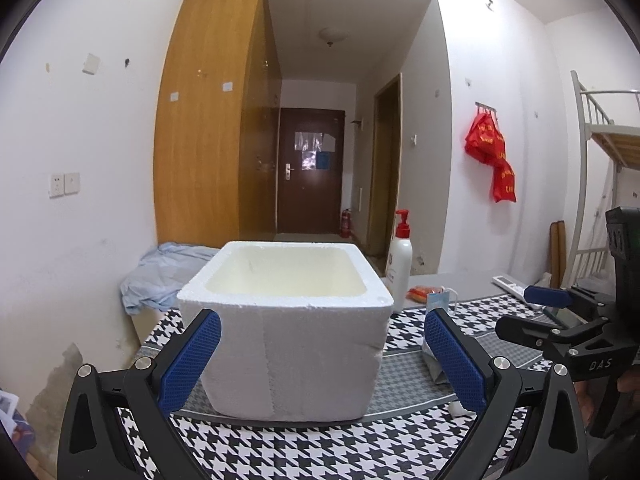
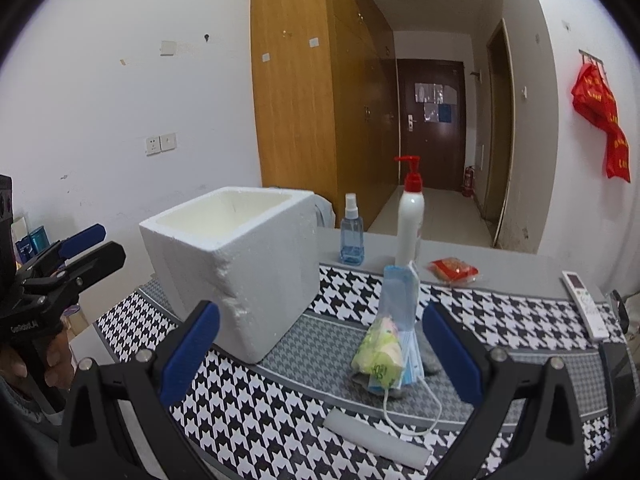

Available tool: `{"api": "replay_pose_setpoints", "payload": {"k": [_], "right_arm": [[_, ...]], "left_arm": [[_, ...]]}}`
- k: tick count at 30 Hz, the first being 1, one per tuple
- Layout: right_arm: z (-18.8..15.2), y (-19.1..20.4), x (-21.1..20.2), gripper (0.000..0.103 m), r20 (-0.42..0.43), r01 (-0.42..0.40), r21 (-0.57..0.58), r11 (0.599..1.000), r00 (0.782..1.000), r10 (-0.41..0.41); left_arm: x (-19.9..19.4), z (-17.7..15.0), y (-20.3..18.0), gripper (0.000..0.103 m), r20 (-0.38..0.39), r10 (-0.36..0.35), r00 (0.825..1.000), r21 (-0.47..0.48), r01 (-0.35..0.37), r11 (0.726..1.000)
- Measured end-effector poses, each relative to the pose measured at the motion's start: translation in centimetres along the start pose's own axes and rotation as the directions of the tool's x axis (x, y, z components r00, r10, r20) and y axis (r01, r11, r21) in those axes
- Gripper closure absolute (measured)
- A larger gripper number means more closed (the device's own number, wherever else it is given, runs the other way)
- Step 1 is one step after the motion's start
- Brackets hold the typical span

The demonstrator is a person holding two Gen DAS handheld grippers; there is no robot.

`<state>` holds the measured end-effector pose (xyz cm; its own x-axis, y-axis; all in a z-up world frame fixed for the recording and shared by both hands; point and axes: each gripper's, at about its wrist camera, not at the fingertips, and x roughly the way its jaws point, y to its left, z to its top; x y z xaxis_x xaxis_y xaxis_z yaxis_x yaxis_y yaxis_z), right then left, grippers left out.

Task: Organize soft objects

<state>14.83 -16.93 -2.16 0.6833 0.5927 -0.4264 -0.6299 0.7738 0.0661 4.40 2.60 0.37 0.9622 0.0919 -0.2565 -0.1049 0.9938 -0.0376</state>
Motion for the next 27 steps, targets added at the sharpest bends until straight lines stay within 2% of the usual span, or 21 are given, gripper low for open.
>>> {"api": "replay_pose_setpoints", "payload": {"k": [22,27], "right_arm": [[-2.3,-2.9,-1.0,0.001,-0.051,0.096,0.069,0.993,0.994,-0.093],[-2.7,-3.4,-1.0,0.001,-0.064,0.113,0.076,0.991,0.992,-0.109]], "left_arm": [[2.5,-1.9,-3.2,0.001,-0.076,-0.122,0.99,0.022,0.124,0.992],[3.0,-2.3,-4.6,0.001,-0.082,-0.124,0.989,0.065,0.13,0.989]]}}
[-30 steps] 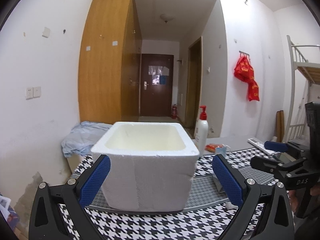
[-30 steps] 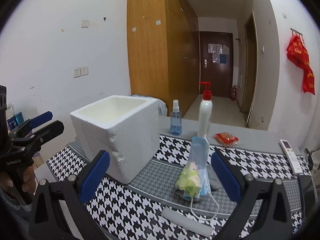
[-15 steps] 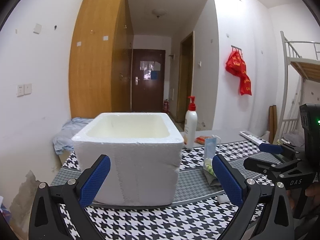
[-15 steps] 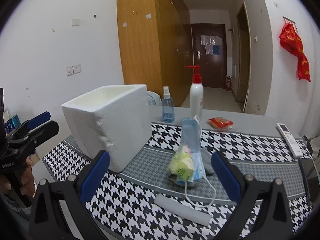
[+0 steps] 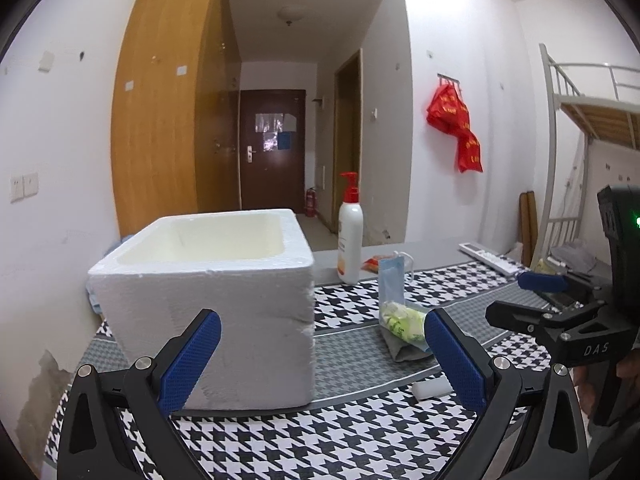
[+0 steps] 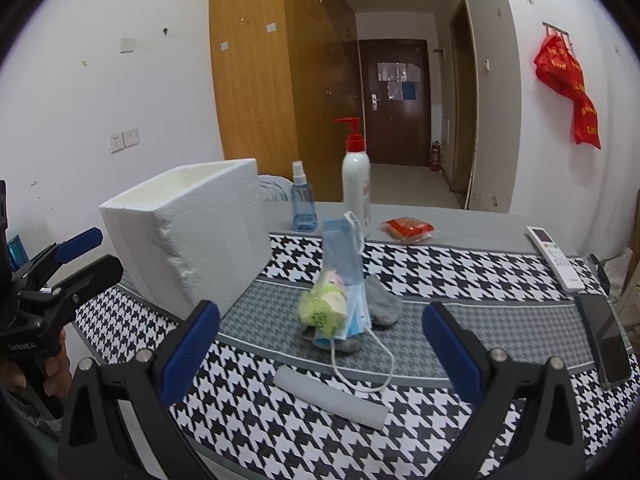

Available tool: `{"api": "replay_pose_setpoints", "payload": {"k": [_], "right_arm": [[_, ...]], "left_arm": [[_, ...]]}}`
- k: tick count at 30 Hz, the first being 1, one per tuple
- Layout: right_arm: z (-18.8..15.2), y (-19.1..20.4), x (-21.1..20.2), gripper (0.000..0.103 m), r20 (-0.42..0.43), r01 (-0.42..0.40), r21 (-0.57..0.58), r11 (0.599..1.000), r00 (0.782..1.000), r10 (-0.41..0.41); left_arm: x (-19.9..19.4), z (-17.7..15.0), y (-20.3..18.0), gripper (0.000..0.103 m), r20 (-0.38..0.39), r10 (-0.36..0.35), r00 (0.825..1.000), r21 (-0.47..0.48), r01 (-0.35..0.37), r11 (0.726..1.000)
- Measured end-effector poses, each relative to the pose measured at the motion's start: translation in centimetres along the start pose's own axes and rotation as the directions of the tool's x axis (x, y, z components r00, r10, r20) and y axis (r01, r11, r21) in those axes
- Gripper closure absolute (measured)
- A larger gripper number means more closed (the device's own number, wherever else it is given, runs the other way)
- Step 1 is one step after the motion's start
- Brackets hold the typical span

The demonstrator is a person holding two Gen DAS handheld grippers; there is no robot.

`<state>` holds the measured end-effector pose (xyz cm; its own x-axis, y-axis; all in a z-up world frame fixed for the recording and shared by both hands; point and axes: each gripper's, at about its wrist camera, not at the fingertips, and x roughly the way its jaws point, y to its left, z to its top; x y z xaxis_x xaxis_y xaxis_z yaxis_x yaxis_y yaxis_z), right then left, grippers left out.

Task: Organize soft objects

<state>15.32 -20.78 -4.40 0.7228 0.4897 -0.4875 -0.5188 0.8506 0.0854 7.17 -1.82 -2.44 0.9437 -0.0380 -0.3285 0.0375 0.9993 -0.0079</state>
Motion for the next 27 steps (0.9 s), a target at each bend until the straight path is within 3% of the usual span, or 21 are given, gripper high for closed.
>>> {"api": "replay_pose_setpoints", "payload": {"k": [18,27], "right_arm": [[-0.6,-1.8,2.9,0.001,-0.068,-0.002,0.005,1.0,0.998,0.002],[-0.1,-1.5,5.7,0.001,-0.119,-0.04,-0.025,0.999,0.992,0.037]], "left_arm": [[3.7,-1.4,-2.8,0.001,-0.122,-0.103,0.987,0.052,0.11,0.993],[4.4,-1.8,-2.8,0.001,-0.146,-0.098,0.984,0.065,0.108,0.992]]}}
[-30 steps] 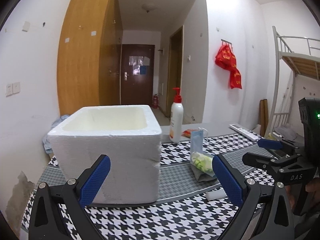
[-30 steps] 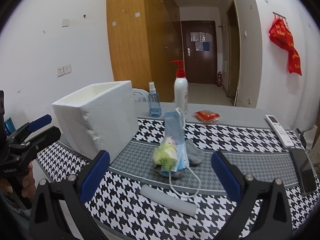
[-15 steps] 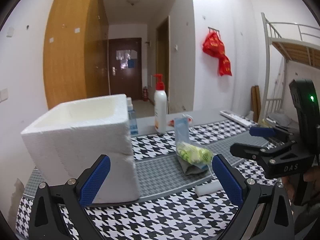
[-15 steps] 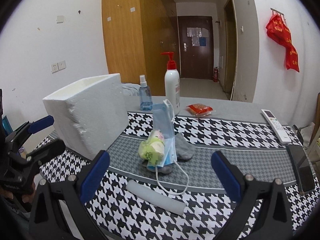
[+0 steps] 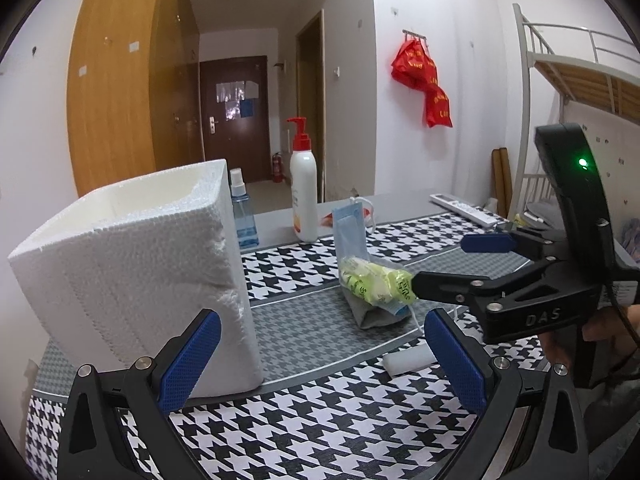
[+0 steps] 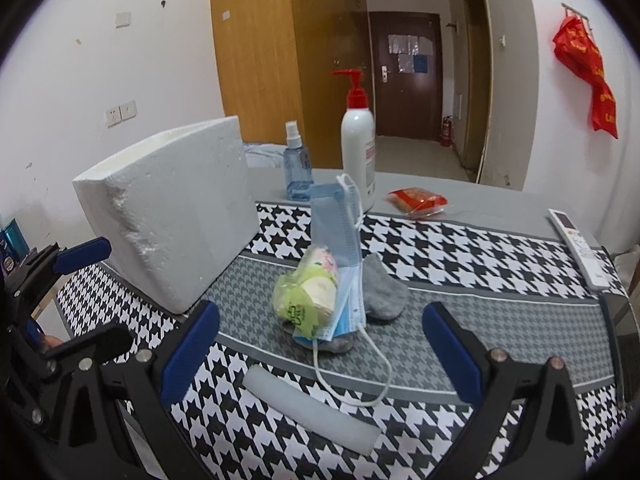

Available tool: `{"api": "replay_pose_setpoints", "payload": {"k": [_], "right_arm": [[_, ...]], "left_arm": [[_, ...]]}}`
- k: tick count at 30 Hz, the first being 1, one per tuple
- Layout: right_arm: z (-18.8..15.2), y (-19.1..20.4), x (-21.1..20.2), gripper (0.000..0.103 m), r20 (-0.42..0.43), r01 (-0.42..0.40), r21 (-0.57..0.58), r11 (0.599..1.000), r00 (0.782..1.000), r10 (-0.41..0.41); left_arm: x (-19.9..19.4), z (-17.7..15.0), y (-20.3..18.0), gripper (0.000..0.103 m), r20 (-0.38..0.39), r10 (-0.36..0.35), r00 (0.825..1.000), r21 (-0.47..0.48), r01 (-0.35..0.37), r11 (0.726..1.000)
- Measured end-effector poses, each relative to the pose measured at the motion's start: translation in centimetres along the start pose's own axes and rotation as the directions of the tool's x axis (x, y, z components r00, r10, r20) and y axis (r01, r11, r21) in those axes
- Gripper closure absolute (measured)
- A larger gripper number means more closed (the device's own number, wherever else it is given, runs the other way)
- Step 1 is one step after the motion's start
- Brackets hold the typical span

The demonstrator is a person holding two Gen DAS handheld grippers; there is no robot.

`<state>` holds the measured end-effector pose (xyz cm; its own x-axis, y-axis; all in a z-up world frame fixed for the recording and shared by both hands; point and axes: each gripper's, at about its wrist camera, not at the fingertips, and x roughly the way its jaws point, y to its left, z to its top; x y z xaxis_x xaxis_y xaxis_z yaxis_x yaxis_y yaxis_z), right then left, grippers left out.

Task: Organize soft objects
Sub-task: 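Move the right tool to the green plastic-wrapped bun and close on it, then lift the wrapped bun with the right tool while the left tool moves to the blue face mask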

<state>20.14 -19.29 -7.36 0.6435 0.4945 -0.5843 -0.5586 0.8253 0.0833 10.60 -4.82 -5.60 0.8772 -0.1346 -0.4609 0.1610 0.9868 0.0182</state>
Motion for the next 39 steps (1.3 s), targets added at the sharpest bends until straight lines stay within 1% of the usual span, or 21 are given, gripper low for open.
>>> {"api": "replay_pose_setpoints", "payload": {"k": [3,6,7,10,11,14,16,19,21,23,25,28,30,32,37,39], "right_arm": [[0.2,0.2,0.8,0.001,-0.017,-0.003,-0.019,1.0,1.0,0.002],[0.3,0.3,1.3,0.001,-0.028,-0.019,-0.02,1.0,0.999,0.018],[0.4,0.4,1.5,0.002,-0.034,-0.025,-0.02,0.999,0.999,0.025],[0.5,0.2,2.1,0.013,-0.057,-0.041,-0.01,0.999,0.998,0.04],[0.6,0.2,2.3,0.019,-0.064,-0.042,-0.012,0.999,0.997,0.041],[0.6,0.3,3.0,0.02,-0.086,-0.05,-0.023,0.999,0.995,0.048],[0.6,0.4,3.3,0.022,-0.098,-0.057,-0.025,0.998,0.994,0.055],[0.6,0.3,3.9,0.034,-0.114,-0.069,-0.021,0.997,0.991,0.067],[0.5,0.3,4.4,0.049,-0.13,-0.066,-0.02,0.998,0.99,0.063],[0.4,0.2,4.6,0.051,-0.138,-0.073,-0.019,0.997,0.988,0.07],[0.4,0.2,4.7,0.056,-0.141,-0.084,-0.017,0.996,0.987,0.081],[0.3,0.2,4.8,0.066,-0.148,-0.098,-0.017,0.995,0.984,0.094],[0.2,0.1,4.8,0.076,-0.149,-0.104,-0.018,0.994,0.984,0.1],[0.3,-0.2,4.4,0.077,-0.134,-0.118,-0.007,0.993,0.984,0.116],[0.6,-0.7,2.9,0.077,-0.093,-0.143,0.011,0.99,0.985,0.143],[0.7,-0.9,2.2,0.077,-0.077,-0.134,0.01,0.991,0.988,0.134]], "left_arm": [[0.1,-0.2,-0.3,0.001,-0.001,0.006,1.0,0.02,-0.006,1.0],[0.2,-0.3,-0.4,0.001,-0.003,-0.012,1.0,0.027,0.012,1.0],[0.3,-0.3,-0.4,0.001,-0.002,-0.004,1.0,0.029,0.004,1.0],[0.5,-0.4,-0.2,0.001,-0.012,-0.013,1.0,0.024,0.013,1.0],[0.5,-0.5,-0.2,0.001,-0.013,-0.015,1.0,0.026,0.016,1.0],[0.6,-0.7,-0.3,0.001,-0.013,0.003,1.0,0.043,-0.002,0.999],[0.7,-0.8,0.0,0.001,-0.021,0.007,1.0,0.034,-0.006,0.999],[0.8,-0.9,0.2,0.001,-0.026,0.019,0.999,0.028,-0.018,0.999],[0.9,-0.9,0.4,0.001,-0.028,0.026,0.999,0.021,-0.025,0.999],[1.0,-0.8,0.4,0.001,-0.031,0.031,0.999,0.015,-0.031,0.999],[1.2,-0.9,0.5,0.001,-0.04,0.034,0.999,0.01,-0.034,0.999],[1.4,-0.8,0.3,0.001,-0.046,0.033,0.998,0.012,-0.032,0.999],[1.5,-0.7,0.1,0.001,-0.046,0.033,0.998,0.015,-0.032,0.999],[1.5,-0.7,0.0,0.001,-0.047,0.032,0.998,0.017,-0.032,0.999],[1.5,-0.5,-0.6,0.001,-0.045,0.031,0.999,0.021,-0.031,0.999],[1.5,-0.4,-0.9,0.001,-0.045,0.027,0.999,0.025,-0.026,0.999]]}}
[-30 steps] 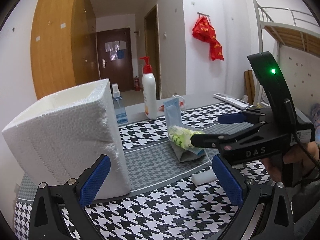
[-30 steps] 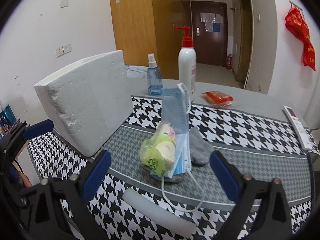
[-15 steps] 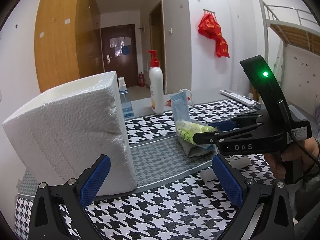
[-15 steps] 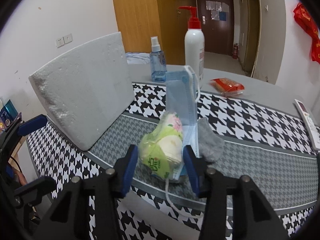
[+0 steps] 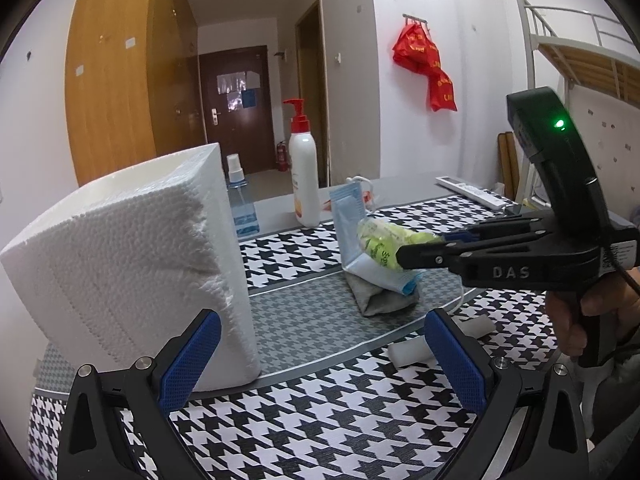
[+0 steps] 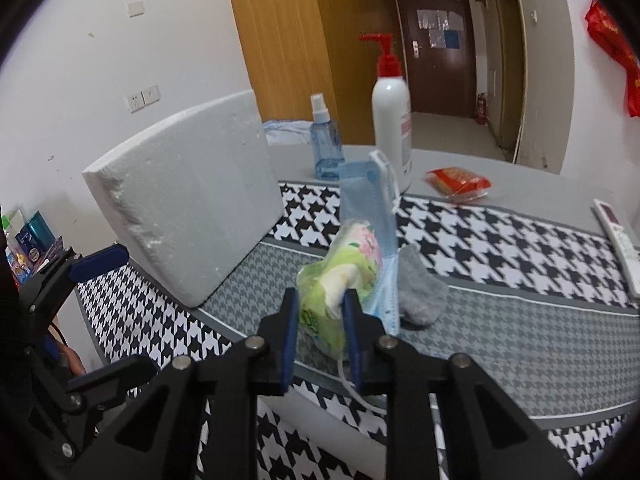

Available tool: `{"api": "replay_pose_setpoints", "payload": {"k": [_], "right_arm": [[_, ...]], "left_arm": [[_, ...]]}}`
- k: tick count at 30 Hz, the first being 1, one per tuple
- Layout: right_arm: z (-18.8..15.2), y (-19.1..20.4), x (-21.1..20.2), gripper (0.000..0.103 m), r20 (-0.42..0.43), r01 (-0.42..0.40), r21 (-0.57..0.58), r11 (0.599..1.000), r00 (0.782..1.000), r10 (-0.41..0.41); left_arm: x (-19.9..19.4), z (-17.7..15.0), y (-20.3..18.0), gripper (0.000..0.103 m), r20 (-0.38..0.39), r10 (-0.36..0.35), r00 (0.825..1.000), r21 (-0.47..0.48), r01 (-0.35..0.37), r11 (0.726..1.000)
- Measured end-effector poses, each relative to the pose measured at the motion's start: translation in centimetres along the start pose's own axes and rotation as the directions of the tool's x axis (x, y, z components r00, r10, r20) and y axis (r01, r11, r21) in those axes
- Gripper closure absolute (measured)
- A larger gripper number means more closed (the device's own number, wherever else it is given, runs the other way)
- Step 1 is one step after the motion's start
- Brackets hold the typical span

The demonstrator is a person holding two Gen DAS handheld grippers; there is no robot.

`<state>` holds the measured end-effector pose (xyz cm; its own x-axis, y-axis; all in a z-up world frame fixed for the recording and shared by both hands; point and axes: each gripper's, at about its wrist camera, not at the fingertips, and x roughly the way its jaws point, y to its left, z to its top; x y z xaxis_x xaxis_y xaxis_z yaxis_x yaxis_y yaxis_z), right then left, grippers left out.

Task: Organize soft objects
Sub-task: 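Lift the wrapped bun with the right tool while the left tool moves to the blue face mask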

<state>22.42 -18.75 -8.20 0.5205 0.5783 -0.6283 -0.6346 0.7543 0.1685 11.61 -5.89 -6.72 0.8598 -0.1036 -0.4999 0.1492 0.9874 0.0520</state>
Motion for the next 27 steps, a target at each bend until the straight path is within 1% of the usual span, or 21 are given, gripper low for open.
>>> {"api": "replay_pose_setpoints", "payload": {"k": [4,10,20,27], "right_arm": [[-0.3,-0.5,-1.3,0.077,0.022,0.015,0.009,1.0,1.0,-0.015],[-1.0,-1.2,-3.1,0.077,0.056,0.032,0.024,0.999,0.998,-0.033],[-2.2,-2.7,-5.0,0.077,0.083,0.053,0.066,0.996,0.995,-0.058],[-3.0,-3.7,-6.0,0.077,0.09,0.068,0.081,0.994,0.993,-0.075]], "left_arm": [[0.2,0.1,-0.7,0.001,-0.007,-0.015,1.0,0.006,0.015,1.0],[0.6,0.4,-1.5,0.001,-0.015,-0.015,1.0,0.015,0.015,1.0],[1.5,1.3,-2.9,0.001,-0.02,-0.024,1.0,0.022,0.024,0.999],[2.4,2.0,-3.7,0.001,-0.014,-0.01,1.0,0.018,0.011,1.0]]}}
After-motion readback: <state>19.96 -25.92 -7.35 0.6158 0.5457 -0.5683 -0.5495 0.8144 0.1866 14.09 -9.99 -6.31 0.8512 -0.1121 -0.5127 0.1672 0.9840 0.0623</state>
